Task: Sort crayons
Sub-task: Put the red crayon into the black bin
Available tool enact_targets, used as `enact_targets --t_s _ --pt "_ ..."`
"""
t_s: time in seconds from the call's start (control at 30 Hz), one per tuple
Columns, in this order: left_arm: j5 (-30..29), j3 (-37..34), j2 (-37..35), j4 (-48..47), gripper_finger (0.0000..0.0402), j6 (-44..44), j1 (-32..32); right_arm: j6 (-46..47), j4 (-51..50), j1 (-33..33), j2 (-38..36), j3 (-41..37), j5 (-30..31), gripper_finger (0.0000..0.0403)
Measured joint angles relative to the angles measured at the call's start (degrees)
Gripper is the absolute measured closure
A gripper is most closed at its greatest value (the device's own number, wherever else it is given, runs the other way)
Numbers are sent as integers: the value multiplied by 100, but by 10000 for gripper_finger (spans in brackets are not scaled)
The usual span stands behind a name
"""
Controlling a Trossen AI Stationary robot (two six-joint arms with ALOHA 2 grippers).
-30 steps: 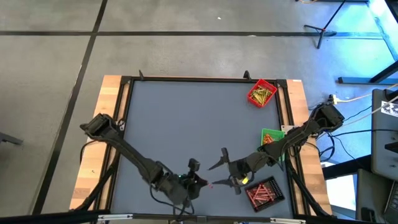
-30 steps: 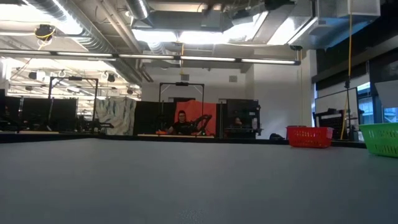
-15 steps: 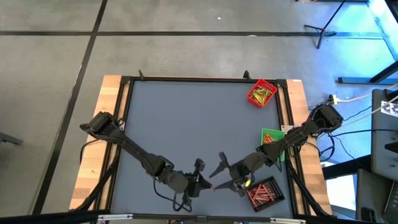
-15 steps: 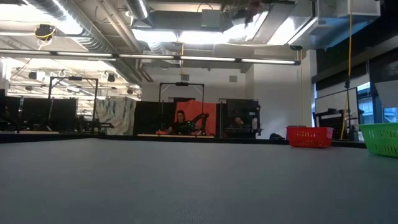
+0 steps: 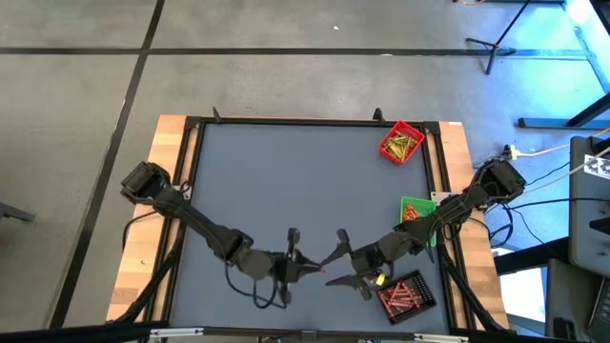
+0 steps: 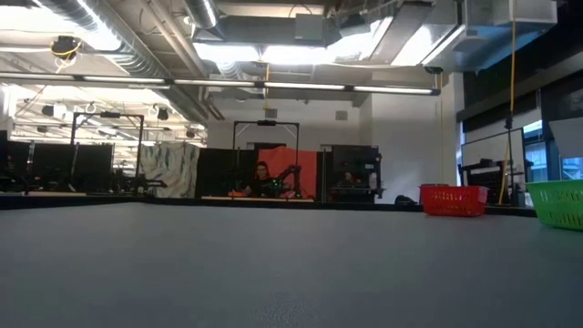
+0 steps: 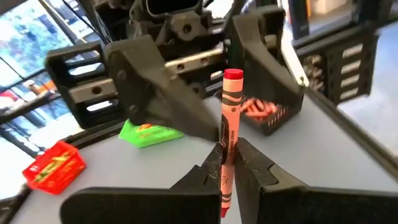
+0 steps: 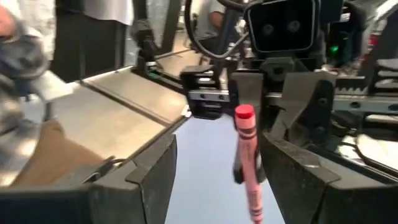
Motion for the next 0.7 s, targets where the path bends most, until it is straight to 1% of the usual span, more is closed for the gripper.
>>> enact_targets --t_s 0.07,0.17,0.23,0.33,0.5,0.53,0.57,0.63,0.7 --pt "140 -3 0 99 396 -119 96 2 38 0 0 0 221 173" --pt "146 -8 0 94 396 -221 179 4 140 0 0 0 416 176" --pt "146 -8 0 98 396 -224 196 4 155 0 0 0 438 189" --pt "151 -8 0 101 396 -226 183 19 146 0 0 0 517 242" --pt "165 -12 0 111 396 -256 155 13 89 -7 0 0 797 372" --pt "193 -12 0 95 396 -271 148 0 91 -7 0 0 792 384" --pt "230 -12 0 97 396 -283 141 -4 86 -7 0 0 793 387" --pt "284 -12 0 98 393 -279 132 24 56 -7 0 2 808 376" --pt "260 -12 0 94 380 -275 119 45 17 -5 -3 6 889 369"
